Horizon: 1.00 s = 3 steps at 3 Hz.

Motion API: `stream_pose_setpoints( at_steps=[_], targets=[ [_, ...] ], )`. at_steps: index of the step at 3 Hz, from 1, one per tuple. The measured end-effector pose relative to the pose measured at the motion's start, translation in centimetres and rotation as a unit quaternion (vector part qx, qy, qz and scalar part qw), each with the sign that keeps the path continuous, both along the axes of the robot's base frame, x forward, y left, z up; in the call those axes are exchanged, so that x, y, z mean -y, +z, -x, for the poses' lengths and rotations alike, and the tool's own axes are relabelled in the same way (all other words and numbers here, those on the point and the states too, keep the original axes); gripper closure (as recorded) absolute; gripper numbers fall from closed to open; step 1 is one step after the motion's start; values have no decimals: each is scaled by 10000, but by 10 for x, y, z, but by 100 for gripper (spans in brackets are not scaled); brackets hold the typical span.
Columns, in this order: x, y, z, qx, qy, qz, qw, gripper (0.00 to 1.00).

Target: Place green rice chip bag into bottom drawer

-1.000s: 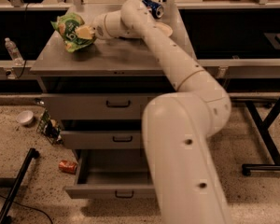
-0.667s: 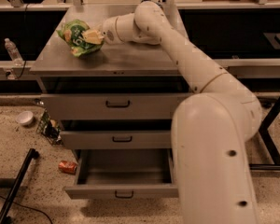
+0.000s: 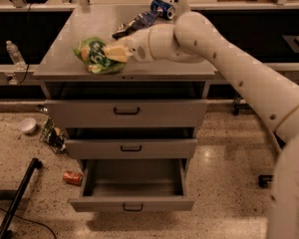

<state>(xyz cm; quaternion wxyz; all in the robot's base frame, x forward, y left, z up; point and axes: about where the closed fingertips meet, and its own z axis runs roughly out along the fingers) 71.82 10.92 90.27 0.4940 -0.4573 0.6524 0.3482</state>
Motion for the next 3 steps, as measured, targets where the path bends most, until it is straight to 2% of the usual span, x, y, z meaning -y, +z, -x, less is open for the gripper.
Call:
stream_pose_setpoints(
  at_steps=[1,2,3],
  targets=[
    [33,-39,75,-418,206,201,9987,100],
    [45,-61,117,-698,392,292,9964,100],
    [46,-125,167,-987,214,514,9936,100]
  ],
)
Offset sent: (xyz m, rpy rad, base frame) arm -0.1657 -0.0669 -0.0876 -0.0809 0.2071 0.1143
